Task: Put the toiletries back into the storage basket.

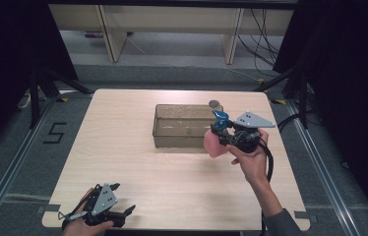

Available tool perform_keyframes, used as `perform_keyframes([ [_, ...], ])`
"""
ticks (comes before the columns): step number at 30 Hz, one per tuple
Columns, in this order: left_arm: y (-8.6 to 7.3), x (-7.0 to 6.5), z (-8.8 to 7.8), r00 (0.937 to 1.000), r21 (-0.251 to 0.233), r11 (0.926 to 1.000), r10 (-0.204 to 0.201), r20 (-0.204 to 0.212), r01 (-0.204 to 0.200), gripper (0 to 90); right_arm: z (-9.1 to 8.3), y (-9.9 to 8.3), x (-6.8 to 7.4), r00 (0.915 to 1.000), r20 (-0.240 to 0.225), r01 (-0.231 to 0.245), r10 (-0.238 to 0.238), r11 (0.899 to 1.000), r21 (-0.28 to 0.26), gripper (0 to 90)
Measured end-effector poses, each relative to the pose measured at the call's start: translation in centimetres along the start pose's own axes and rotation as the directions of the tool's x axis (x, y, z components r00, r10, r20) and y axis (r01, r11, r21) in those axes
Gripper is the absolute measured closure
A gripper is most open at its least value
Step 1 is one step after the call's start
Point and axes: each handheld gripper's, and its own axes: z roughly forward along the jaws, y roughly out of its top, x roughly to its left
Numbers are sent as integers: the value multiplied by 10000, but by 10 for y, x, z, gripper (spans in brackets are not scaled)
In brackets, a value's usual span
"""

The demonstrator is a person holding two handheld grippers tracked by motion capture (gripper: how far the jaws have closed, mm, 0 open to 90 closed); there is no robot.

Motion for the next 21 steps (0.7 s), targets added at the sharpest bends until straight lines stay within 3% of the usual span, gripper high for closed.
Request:
perform_keyframes([
  [1, 0, 0, 0, 10000, 50, 10000, 2, 43, -2, 148, 0, 3, -1, 9998, 13, 207, -207, 9998, 49, 534],
  [5, 1, 0, -1, 10000, 32, 10000, 25, 35, -25, 148, 5, 12, -3, 9999, -81, 120, -120, 9999, -66, 534],
  [7, 0, 0, 0, 10000, 46, 10000, -20, 89, 20, 148, 7, 16, -4, 9999, 88, 148, -147, 9998, -97, 534],
  [8, 0, 0, -1, 10000, 62, 10000, -14, 16, 14, 148, 8, 19, -4, 10000, -21, -53, 53, 10000, -43, 534],
  [9, 1, 0, -1, 10000, 4, 10000, 5, 31, -5, 148, 11, 24, -7, 9999, 75, 152, -151, 9998, -122, 534],
  [11, 0, 0, -1, 10000, 65, 10000, 1, 44, -1, 148, 14, 27, -9, 10000, 43, -5, 6, 9998, -190, 534],
  [13, 0, 0, -1, 10000, -27, 10000, -58, 66, 58, 148, 16, 32, -12, 9998, 122, 127, -125, 9998, -140, 534],
  [16, 0, -1, -1, 10000, 24, 10000, -69, 46, 69, 148, 22, 35, -15, 9998, 195, -34, 39, 9996, -277, 534],
  [21, 1, 1, -1, 10000, 20, 10000, 19, 18, -20, 148, 30, 36, -21, 9993, 377, 91, -84, 9998, -185, 534],
])
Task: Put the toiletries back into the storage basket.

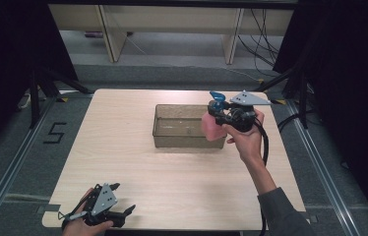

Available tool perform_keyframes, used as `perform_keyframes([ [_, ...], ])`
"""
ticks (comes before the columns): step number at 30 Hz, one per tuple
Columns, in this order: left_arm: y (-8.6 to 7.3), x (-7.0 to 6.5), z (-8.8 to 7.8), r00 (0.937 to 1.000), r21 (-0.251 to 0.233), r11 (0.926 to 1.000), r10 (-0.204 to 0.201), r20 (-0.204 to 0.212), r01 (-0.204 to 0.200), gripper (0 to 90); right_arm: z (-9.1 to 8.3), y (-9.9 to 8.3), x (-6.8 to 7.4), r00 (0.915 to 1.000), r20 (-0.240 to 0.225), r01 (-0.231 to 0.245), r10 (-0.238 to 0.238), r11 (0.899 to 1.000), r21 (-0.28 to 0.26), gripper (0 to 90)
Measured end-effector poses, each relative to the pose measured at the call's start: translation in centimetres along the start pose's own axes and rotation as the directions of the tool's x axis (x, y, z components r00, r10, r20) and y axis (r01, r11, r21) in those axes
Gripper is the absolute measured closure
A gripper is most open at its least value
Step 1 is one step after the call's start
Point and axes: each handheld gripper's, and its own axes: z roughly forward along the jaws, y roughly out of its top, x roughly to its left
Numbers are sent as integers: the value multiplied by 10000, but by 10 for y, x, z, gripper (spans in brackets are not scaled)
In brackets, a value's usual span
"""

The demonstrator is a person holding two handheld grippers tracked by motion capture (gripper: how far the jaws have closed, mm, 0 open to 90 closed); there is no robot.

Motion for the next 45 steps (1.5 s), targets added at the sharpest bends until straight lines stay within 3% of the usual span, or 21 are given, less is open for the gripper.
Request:
perform_keyframes([
  [2, 0, -1, 1, 10000, -26, 10000, -12, 30, 12, 148, 7, -2, -3, 9993, 39, -364, 364, 9993, 113, 534],
  [13, 0, -1, 1, 9999, -32, 10000, -38, 94, 38, 148, 30, -9, -15, 9944, 527, -925, 914, 9955, 188, 534],
  [22, 0, 0, 0, 10000, -70, 10000, -34, -5, 34, 148, 41, -15, -18, 9958, 829, -410, 392, 9990, 200, 534],
  [32, 0, 0, 0, 10000, -77, 10000, -47, -49, 46, 148, 52, -30, -20, 9902, 927, -1077, 1046, 9938, 288, 535],
  [38, 0, 0, 0, 10000, -104, 9999, -47, 18, 47, 148, 54, -39, -21, 9891, 975, -1144, 1101, 9926, 398, 535],
  [39, 0, 0, 0, 10000, -104, 9999, -47, 18, 47, 148, 55, -40, -22, 9916, 946, -915, 884, 9954, 287, 535],
  [40, 0, 0, 0, 10000, -93, 9999, -75, 58, 75, 148, 54, -41, -21, 9885, 976, -1198, 1157, 9921, 367, 535],
  [42, 0, 0, 0, 10000, -99, 9999, -80, 48, 80, 148, 55, -42, -22, 9895, 1055, -1018, 989, 9945, 227, 535],
  [45, 0, 0, -1, 10000, -85, 9999, -75, 40, 75, 148, 55, -47, -21, 9883, 946, -1231, 1193, 9918, 350, 535],
])
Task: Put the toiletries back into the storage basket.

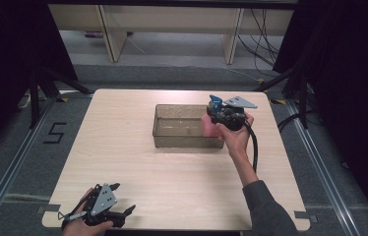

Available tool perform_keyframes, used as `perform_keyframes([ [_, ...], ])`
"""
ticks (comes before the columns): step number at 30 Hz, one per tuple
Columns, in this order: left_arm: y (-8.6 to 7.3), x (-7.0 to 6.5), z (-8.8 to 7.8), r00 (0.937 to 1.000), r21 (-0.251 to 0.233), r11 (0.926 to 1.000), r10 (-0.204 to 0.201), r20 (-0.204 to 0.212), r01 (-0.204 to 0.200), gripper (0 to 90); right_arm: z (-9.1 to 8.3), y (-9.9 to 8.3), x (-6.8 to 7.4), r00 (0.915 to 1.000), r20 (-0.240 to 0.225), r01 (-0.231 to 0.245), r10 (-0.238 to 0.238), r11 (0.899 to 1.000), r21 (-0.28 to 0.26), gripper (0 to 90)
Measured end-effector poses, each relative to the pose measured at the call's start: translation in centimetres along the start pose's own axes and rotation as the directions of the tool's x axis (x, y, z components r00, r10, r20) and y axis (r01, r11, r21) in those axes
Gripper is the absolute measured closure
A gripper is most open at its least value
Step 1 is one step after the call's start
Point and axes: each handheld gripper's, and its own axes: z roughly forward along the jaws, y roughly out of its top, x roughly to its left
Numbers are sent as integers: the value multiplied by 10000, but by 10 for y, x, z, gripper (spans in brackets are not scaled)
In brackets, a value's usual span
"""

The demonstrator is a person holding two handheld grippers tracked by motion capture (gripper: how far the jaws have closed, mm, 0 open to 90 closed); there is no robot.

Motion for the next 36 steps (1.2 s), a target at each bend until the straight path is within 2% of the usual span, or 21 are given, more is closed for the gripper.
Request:
perform_keyframes([
  [5, 0, 1, 0, 10000, 140, 9999, 56, 29, -57, 148, 1, -6, -2, 9998, 77, 157, -157, 9999, 19, 535],
  [6, 0, 0, 1, 10000, 34, 10000, -17, -48, 17, 148, 4, -9, -2, 9999, 40, -115, 115, 9999, 52, 535],
  [9, 0, 0, 1, 9999, -109, 9998, -142, 57, 143, 148, 4, -11, -3, 10000, 73, 52, -53, 10000, 75, 535],
  [10, 0, 0, 1, 9999, -134, 9998, -151, 32, 151, 148, 4, -12, -1, 9996, 153, -250, 246, 9993, 260, 535],
  [13, 0, 0, -1, 10000, -20, 10000, 24, -21, -24, 148, 5, -15, -4, 9999, 82, -119, 117, 9997, 193, 535],
  [14, 0, 0, 0, 10000, -43, 10000, -57, 11, 57, 148, 4, -15, -5, 9999, 127, 34, -36, 9999, 156, 535],
  [17, 0, 0, 0, 9999, -88, 10000, 10, -101, -11, 148, 4, -17, -4, 9997, 163, -183, 180, 9996, 217, 535],
  [18, 0, 0, -1, 10000, -49, 10000, -31, 22, 31, 148, 4, -17, -4, 9998, 141, -169, 164, 9994, 295, 535],
  [20, 0, 1, 0, 9999, -108, 9999, -39, -117, 38, 148, 4, -18, -6, 9998, 182, -71, 65, 9995, 314, 535],
  [26, 0, 1, 0, 9999, -116, 9999, -49, -111, 47, 148, 3, -20, -7, 9997, 161, -208, 203, 9993, 308, 535],
  [27, 1, 1, 0, 9999, -125, 9999, -21, -132, 19, 148, 3, -21, -7, 9991, 181, -377, 372, 9989, 289, 535],
  [33, 0, 1, -1, 10000, -72, 10000, -40, 8, 40, 148, 2, -22, -8, 9999, 152, -60, 56, 9997, 238, 535],
  [34, 0, -1, 0, 9997, -203, 9995, -233, 52, 234, 148, 2, -23, -6, 9995, 159, -277, 273, 9992, 274, 535],
  [35, 0, -1, 0, 9997, -203, 9995, -233, 52, 234, 148, 2, -23, -6, 9996, 139, -244, 240, 9993, 273, 536],
  [36, 1, 1, -1, 10000, -42, 10000, -46, 41, 46, 148, 2, -23, -7, 9997, 167, -166, 161, 9995, 285, 535],
])
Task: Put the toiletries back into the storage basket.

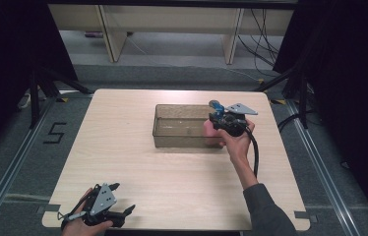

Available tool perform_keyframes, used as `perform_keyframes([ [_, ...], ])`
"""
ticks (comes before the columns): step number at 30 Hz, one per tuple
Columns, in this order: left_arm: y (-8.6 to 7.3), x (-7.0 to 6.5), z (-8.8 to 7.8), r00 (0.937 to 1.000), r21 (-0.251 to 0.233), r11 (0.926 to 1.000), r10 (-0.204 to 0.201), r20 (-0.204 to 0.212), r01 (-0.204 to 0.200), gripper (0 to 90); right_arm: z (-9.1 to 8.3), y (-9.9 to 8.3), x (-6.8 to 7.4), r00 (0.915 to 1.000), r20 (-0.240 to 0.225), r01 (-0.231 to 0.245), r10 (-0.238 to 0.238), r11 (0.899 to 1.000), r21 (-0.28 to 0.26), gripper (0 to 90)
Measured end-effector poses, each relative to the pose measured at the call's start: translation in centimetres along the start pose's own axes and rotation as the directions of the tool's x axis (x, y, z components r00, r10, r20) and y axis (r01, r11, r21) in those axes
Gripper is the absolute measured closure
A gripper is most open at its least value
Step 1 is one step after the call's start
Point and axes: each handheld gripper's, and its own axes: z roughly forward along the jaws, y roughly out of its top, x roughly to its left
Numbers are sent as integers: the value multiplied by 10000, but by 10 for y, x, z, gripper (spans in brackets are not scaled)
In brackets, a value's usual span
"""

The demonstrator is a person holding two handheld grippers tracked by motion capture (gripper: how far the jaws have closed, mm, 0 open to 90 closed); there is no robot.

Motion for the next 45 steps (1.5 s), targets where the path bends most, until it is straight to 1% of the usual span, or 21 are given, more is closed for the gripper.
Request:
perform_keyframes([
  [3, -1, -1, 0, 10000, -29, 10000, -55, -28, 55, 148, 0, -1, 1, 10000, 31, 84, -84, 9999, 57, 535],
  [4, 0, -1, 0, 10000, 17, 10000, -33, -20, 33, 148, -1, -1, 2, 9999, 38, -149, 148, 9998, 138, 535],
  [6, 0, 0, 0, 10000, 31, 10000, -12, -17, 12, 148, -1, -2, 2, 9999, 50, -144, 144, 9998, 128, 535],
  [9, 0, 0, -1, 10000, 70, 10000, 55, -22, -55, 148, 0, -3, 0, 9998, 92, 159, -160, 9999, 63, 535],
  [11, 0, 1, -1, 10000, 81, 9999, 66, -15, -66, 148, 0, -4, 2, 10000, 38, -53, 52, 9999, 136, 535],
  [12, 0, 0, 0, 10000, 2, 10000, -14, 28, 14, 148, 0, -4, 1, 9995, 147, 264, -265, 9996, 104, 535],
  [15, 0, -1, -1, 10000, -49, 10000, -11, 10, 11, 148, 1, -5, 3, 10000, 52, 84, -84, 9999, 81, 534],
  [17, 0, -1, -1, 10000, -50, 10000, -13, 11, 13, 148, 1, -5, 2, 9996, -17, 288, -287, 9996, 79, 532],
  [19, 0, 0, -1, 10000, -62, 10000, 10, -13, -10, 148, 1, -5, 3, 9999, -67, 80, -79, 9999, 135, 521],
  [21, 0, -1, -1, 10000, -65, 10000, 1, -13, -1, 148, -1, -3, 3, 10000, 9, -82, 82, 9999, -73, 375],
  [26, 0, -1, -2, 9999, -27, 10000, 44, -104, -45, 148, -8, 0, 2, 9973, -303, -669, 662, 9975, -218, 262],
  [28, 1, 1, -2, 10000, 28, 10000, 38, -63, -37, 148, -12, 1, 2, 9946, -493, -926, 916, 9956, -173, 251],
  [30, 1, 1, -2, 9999, -59, 10000, 72, -96, -72, 148, -15, 2, 2, 9971, -427, -639, 629, 9977, -225, 243],
  [33, 1, 0, -2, 10000, -55, 10000, -26, -24, 26, 148, -20, 1, 4, 9942, -532, -948, 936, 9953, -199, 233],
  [36, 1, 0, -2, 10000, -122, 9999, -18, 9, 19, 148, -23, 0, 1, 9959, -517, -755, 743, 9969, -215, 228],
  [38, 0, 0, -3, 10000, -62, 10000, 5, 54, -4, 148, -24, 0, 2, 9959, -474, -775, 765, 9968, -198, 225],
  [39, 0, 0, -2, 10000, -60, 10000, -62, -32, 62, 148, -26, 0, 3, 9937, -482, -1026, 1016, 9945, -189, 225],
  [41, 1, 0, -1, 9998, -261, 9996, -142, -114, 139, 148, -28, 0, 2, 9949, -540, -867, 852, 9959, -261, 225],
  [42, 1, 1, -2, 9999, -50, 10000, 30, -96, -31, 148, -29, 0, 2, 9947, -565, -873, 853, 9956, -341, 224],
  [44, 1, 0, -2, 10000, -72, 10000, -17, -46, 17, 148, -34, 1, 4, 9924, -615, -1082, 1061, 9936, -315, 221],
  [45, 1, 1, -2, 9999, -38, 10000, 53, -91, -54, 148, -34, 1, 3, 9936, -639, -960, 935, 9947, -374, 221],
])
